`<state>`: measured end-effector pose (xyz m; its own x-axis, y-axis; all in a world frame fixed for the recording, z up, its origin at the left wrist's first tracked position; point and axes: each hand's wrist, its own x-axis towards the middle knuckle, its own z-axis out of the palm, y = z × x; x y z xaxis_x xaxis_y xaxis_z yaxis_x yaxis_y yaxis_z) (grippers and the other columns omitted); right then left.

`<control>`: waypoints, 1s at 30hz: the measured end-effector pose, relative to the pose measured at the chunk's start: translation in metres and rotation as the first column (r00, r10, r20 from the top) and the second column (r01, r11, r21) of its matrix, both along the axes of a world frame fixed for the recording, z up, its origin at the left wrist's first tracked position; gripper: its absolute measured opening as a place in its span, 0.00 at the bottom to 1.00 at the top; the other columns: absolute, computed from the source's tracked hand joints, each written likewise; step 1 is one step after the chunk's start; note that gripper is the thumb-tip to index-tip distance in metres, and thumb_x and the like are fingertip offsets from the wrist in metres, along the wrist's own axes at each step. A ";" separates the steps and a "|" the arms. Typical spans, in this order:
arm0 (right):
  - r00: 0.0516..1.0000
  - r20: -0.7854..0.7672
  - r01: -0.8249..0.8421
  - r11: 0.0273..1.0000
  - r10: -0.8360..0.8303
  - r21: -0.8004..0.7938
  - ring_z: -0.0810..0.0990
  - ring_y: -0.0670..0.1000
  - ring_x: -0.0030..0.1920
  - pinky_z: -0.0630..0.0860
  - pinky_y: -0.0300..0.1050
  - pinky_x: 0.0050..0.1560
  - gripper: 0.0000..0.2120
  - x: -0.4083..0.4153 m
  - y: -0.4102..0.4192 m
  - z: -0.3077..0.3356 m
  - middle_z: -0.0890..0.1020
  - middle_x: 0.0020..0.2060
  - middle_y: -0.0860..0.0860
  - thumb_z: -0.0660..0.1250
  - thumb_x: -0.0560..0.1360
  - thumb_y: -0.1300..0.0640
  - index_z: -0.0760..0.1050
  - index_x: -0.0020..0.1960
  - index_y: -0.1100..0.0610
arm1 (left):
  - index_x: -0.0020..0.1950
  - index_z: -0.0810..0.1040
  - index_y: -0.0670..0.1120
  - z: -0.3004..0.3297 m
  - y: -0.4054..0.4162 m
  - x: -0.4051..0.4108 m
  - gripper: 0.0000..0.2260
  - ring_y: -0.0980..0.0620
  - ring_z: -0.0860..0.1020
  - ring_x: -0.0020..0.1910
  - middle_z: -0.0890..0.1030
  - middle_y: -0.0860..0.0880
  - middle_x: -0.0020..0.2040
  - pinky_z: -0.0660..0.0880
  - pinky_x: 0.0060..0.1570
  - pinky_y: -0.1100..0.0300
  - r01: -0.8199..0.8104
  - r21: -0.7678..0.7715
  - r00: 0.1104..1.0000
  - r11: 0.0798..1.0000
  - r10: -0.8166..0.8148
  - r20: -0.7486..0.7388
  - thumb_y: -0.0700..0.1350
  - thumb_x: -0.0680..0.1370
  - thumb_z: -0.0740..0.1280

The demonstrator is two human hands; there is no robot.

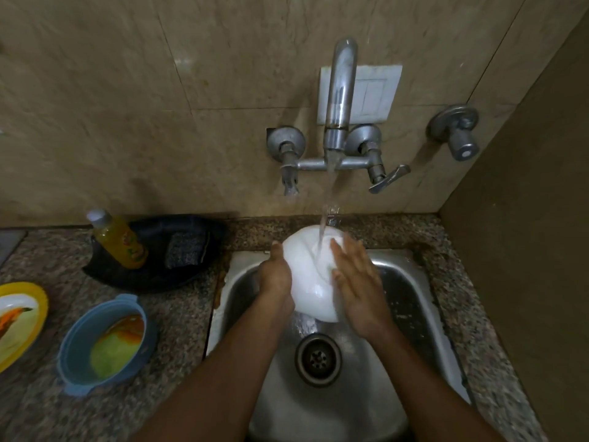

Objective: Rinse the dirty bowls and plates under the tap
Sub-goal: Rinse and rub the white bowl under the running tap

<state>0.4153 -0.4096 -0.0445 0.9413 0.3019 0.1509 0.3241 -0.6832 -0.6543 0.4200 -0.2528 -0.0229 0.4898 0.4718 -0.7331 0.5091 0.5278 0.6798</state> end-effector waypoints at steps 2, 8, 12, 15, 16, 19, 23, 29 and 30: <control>0.934 -0.271 0.331 0.855 -0.235 0.399 0.65 0.54 0.73 0.65 0.57 0.71 0.32 0.002 -0.009 0.001 0.67 0.73 0.51 0.58 0.73 0.36 0.63 0.75 0.45 | 0.59 0.76 0.44 0.020 -0.004 0.005 0.25 0.40 0.80 0.50 0.81 0.44 0.52 0.77 0.56 0.43 0.048 -0.069 0.993 0.996 -0.040 0.108 0.64 0.77 0.61; 0.542 -0.790 0.782 0.173 0.287 0.599 0.77 0.64 0.61 0.76 0.64 0.57 0.19 0.018 -0.028 0.010 0.81 0.59 0.58 0.60 0.79 0.49 0.76 0.66 0.55 | 0.66 0.76 0.47 0.035 -0.013 0.019 0.24 0.35 0.81 0.55 0.83 0.41 0.56 0.75 0.56 0.34 0.243 -0.248 0.954 0.938 -0.186 0.233 0.61 0.78 0.60; 0.466 -0.842 0.856 0.100 0.273 0.507 0.76 0.67 0.61 0.72 0.68 0.59 0.20 0.017 -0.018 0.003 0.80 0.60 0.61 0.56 0.79 0.50 0.78 0.62 0.58 | 0.63 0.77 0.43 0.041 -0.017 -0.005 0.20 0.39 0.81 0.56 0.83 0.40 0.56 0.77 0.57 0.41 0.280 -0.193 0.915 0.940 -0.201 0.349 0.56 0.83 0.58; 0.432 -0.838 0.878 0.057 0.333 0.476 0.76 0.66 0.60 0.69 0.70 0.62 0.18 0.007 -0.008 -0.004 0.81 0.58 0.60 0.58 0.77 0.49 0.80 0.60 0.55 | 0.63 0.78 0.40 0.042 -0.010 -0.024 0.18 0.42 0.81 0.56 0.84 0.41 0.56 0.78 0.56 0.46 0.362 -0.120 0.870 0.925 -0.289 0.399 0.51 0.82 0.60; 0.435 -0.828 0.878 0.035 0.355 0.477 0.78 0.65 0.57 0.70 0.68 0.61 0.17 0.004 -0.005 -0.005 0.82 0.55 0.59 0.58 0.77 0.50 0.81 0.57 0.55 | 0.62 0.78 0.40 0.044 -0.005 -0.028 0.17 0.43 0.82 0.55 0.84 0.42 0.55 0.79 0.53 0.48 0.393 -0.088 0.851 0.915 -0.326 0.411 0.50 0.83 0.60; 0.478 -0.791 0.857 -0.003 0.381 0.516 0.79 0.60 0.47 0.75 0.60 0.58 0.14 -0.001 0.003 -0.007 0.82 0.44 0.55 0.57 0.77 0.51 0.80 0.47 0.54 | 0.56 0.81 0.41 0.040 0.010 -0.035 0.13 0.48 0.84 0.47 0.86 0.45 0.50 0.81 0.42 0.54 0.450 -0.017 0.812 0.893 -0.401 0.423 0.48 0.82 0.61; 0.600 -0.726 0.777 -0.030 0.336 0.629 0.80 0.55 0.43 0.76 0.54 0.55 0.15 -0.003 0.007 0.000 0.83 0.41 0.54 0.58 0.79 0.52 0.81 0.44 0.55 | 0.54 0.82 0.42 0.029 0.035 -0.043 0.11 0.49 0.84 0.45 0.86 0.45 0.49 0.80 0.43 0.53 0.393 0.000 0.844 0.920 -0.361 0.397 0.46 0.82 0.61; 0.597 -0.690 0.700 0.153 0.409 0.697 0.78 0.62 0.62 0.72 0.61 0.63 0.20 -0.006 0.003 0.015 0.79 0.61 0.61 0.60 0.79 0.52 0.74 0.66 0.61 | 0.57 0.80 0.39 0.020 0.049 -0.051 0.12 0.46 0.82 0.49 0.85 0.42 0.51 0.79 0.50 0.51 0.213 -0.161 0.909 0.964 -0.135 0.394 0.42 0.82 0.60; 0.595 -0.688 0.686 0.185 0.415 0.704 0.76 0.62 0.64 0.70 0.62 0.66 0.20 -0.007 0.002 0.015 0.78 0.62 0.62 0.60 0.79 0.54 0.73 0.67 0.61 | 0.55 0.81 0.38 0.020 0.051 -0.051 0.12 0.45 0.82 0.48 0.85 0.42 0.48 0.79 0.50 0.50 0.184 -0.177 0.913 0.967 -0.102 0.396 0.40 0.82 0.59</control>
<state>0.4082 -0.4076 -0.0292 0.8303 0.3124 -0.4615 -0.5502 0.5913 -0.5897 0.3689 -0.2023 -0.0032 0.8016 0.2346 -0.5499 0.3138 0.6178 0.7210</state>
